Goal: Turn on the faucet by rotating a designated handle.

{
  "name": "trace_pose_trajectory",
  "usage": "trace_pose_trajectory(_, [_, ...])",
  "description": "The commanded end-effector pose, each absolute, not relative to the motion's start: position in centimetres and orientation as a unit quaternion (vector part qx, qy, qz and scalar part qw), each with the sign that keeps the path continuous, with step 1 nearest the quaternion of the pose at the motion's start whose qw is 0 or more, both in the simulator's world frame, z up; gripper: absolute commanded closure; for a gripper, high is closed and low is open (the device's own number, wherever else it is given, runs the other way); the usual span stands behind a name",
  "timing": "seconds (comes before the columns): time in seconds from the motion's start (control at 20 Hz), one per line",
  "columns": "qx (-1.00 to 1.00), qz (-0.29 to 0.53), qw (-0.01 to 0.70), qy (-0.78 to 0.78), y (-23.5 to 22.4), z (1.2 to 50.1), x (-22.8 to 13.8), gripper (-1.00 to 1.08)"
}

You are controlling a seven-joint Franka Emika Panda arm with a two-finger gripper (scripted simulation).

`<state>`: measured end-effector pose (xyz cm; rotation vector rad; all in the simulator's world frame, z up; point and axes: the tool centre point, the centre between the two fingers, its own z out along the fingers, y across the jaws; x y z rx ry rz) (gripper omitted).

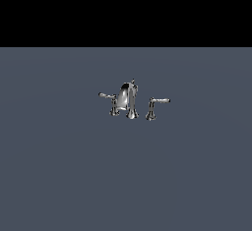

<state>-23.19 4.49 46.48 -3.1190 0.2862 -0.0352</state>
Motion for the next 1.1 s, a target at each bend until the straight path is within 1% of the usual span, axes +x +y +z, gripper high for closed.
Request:
trace_pose_trajectory(0.0, [-0.993,-0.011,0.005,0.115,5.5,45.4,-22.5,1.08])
trace_pose_trajectory(0.5, [-0.976,-0.009,0.006,0.218,9.4,40.6,-18.7,1.08])
trace_pose_trajectory(1.05, [-0.945,-0.007,0.007,0.327,12.7,35.4,-13.8,1.08])
